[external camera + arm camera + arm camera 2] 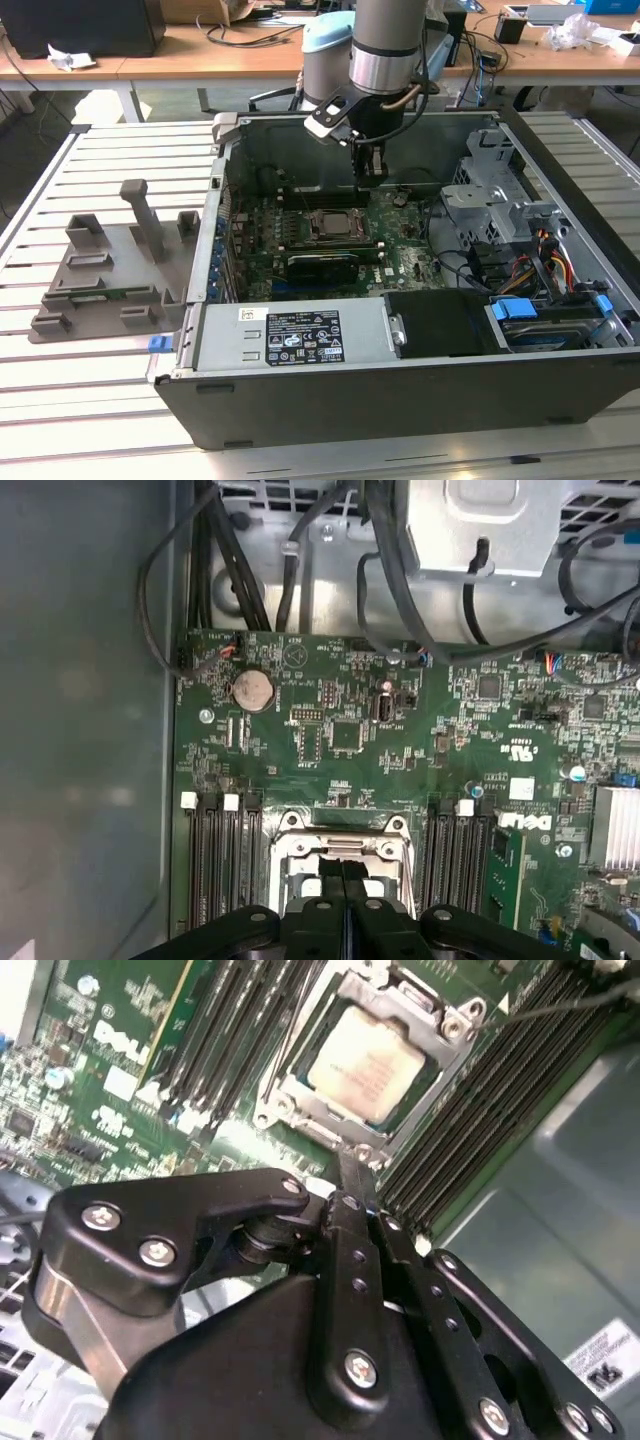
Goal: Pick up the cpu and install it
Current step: 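Close the cpu cover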
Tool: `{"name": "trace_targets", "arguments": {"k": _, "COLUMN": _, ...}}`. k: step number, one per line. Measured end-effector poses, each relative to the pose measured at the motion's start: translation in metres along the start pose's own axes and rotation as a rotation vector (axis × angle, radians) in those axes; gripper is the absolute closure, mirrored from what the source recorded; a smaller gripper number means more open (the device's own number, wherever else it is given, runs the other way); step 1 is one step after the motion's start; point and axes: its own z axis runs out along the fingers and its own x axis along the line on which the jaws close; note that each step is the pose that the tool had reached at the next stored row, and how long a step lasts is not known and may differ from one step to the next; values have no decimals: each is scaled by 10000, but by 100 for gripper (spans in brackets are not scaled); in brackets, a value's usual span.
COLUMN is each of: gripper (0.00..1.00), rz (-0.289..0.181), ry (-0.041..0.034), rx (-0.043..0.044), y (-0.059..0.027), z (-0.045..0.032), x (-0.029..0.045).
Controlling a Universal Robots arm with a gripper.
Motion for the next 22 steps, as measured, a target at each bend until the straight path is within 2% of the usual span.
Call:
{"name": "trace_targets", "arguments": {"k": 1, "gripper": 89, "rz": 0, "ry": -1, "rx": 1, "y": -28, "z": 20, "x": 1}}
{"name": "trace_targets", "arguments": {"k": 4, "gripper": 89, "rz": -1, "ry": -1, "rx": 0, "y": -248, "z": 135, "x": 13}}
{"name": "trace_targets", "arguments": {"k": 8, "gripper": 89, "rz": 1, "ry": -2, "rx": 1, "y": -391, "z": 231, "x": 21}}
{"name": "trace_targets", "arguments": {"k": 14, "gripper": 89, "rz": -1, "ry": -1, "rx": 0, "y": -513, "z": 361, "x": 30}}
{"name": "trace_targets", "arguments": {"k": 22, "gripper": 89, "rz": 0, "ry": -5, "rx": 2, "y": -638, "z": 442, "x": 36}}
